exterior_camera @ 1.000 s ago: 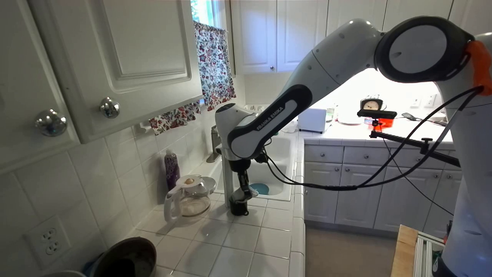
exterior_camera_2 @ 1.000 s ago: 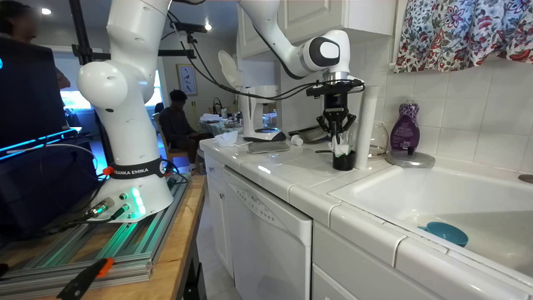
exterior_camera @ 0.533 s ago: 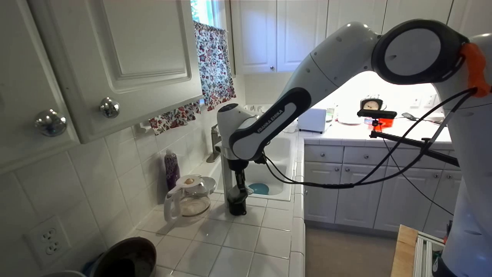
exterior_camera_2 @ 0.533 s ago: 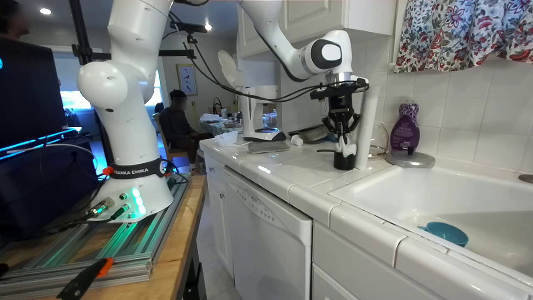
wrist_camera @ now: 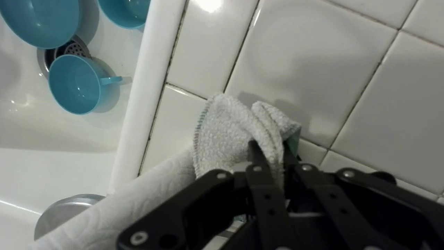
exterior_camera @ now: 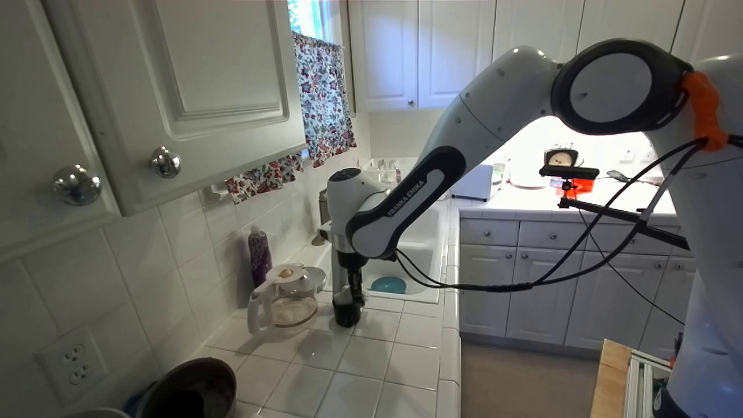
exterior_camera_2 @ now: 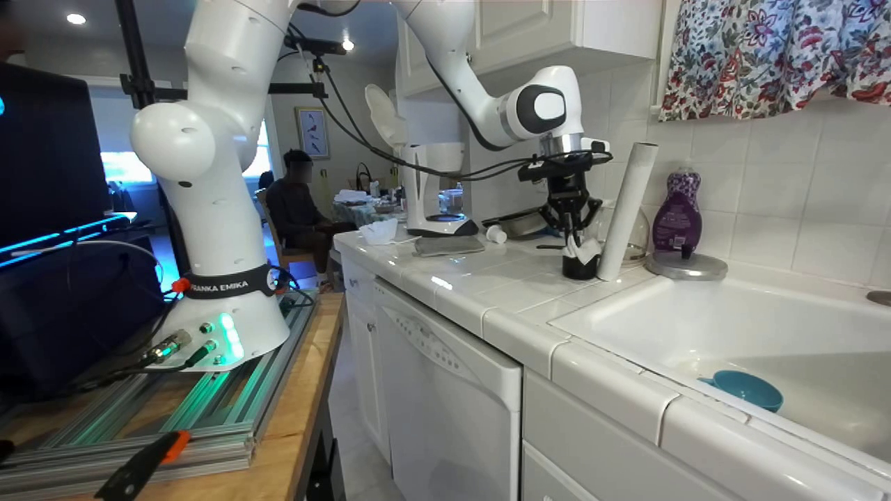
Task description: Move the measuring cup to the right then put the towel in the measuring cup.
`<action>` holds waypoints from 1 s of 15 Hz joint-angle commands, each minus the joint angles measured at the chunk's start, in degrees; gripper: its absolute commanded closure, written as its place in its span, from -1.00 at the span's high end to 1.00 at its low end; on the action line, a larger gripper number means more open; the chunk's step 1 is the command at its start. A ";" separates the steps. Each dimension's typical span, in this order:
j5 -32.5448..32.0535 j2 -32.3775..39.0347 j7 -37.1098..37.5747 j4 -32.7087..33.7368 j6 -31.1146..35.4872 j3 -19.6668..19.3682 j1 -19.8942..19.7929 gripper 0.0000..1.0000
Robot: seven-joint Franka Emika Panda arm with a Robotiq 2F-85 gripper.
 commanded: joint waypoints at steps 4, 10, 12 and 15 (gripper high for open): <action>-0.45 1.33 -0.22 -1.03 2.64 0.26 0.28 -0.93; 2.65 5.69 -4.06 3.85 2.34 1.77 -1.56 -0.93; 3.66 8.14 -5.76 6.47 1.00 2.52 -2.11 -0.93; 4.19 11.45 -7.39 9.54 -1.78 3.38 -2.08 -0.93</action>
